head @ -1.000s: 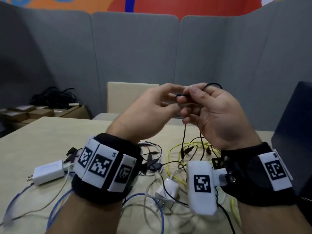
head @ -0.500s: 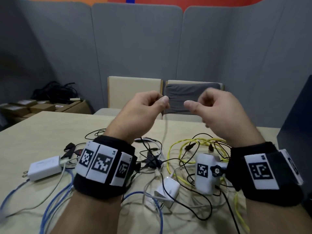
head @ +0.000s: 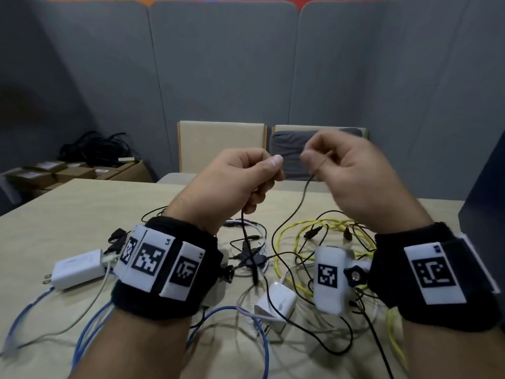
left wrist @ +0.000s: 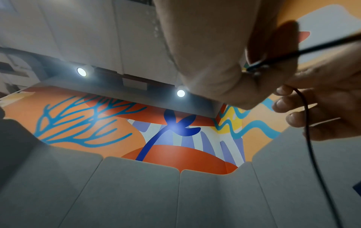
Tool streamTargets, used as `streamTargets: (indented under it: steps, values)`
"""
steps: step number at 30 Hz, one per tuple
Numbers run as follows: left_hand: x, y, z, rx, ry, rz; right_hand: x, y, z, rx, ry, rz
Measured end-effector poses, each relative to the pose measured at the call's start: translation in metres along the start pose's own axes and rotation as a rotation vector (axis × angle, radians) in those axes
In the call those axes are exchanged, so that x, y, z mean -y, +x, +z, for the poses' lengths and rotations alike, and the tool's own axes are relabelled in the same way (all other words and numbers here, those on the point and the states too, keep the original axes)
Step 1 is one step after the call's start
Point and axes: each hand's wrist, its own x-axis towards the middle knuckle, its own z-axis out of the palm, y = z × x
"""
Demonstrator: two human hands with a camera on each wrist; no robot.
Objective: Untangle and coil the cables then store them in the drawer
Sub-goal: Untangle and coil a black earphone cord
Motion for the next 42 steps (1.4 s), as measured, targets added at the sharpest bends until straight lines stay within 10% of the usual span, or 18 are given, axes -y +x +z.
streamTargets:
  steps: [14, 27, 42]
  values:
    - [0.002, -0.005, -0.014, 0.067, -0.366, -0.022, -0.017, 0.006, -0.001, -0.400, 0.133, 0.072]
    - [-0.001, -0.004, -0.006, 0.278, -0.642, 0.123, -0.015, 0.001, 0.012, -0.233, -0.029, 0.129]
    - [-0.012, -0.005, -0.004, 0.157, -0.765, 0.226, 0.003, -0.004, 0.020, -0.005, -0.055, 0.138]
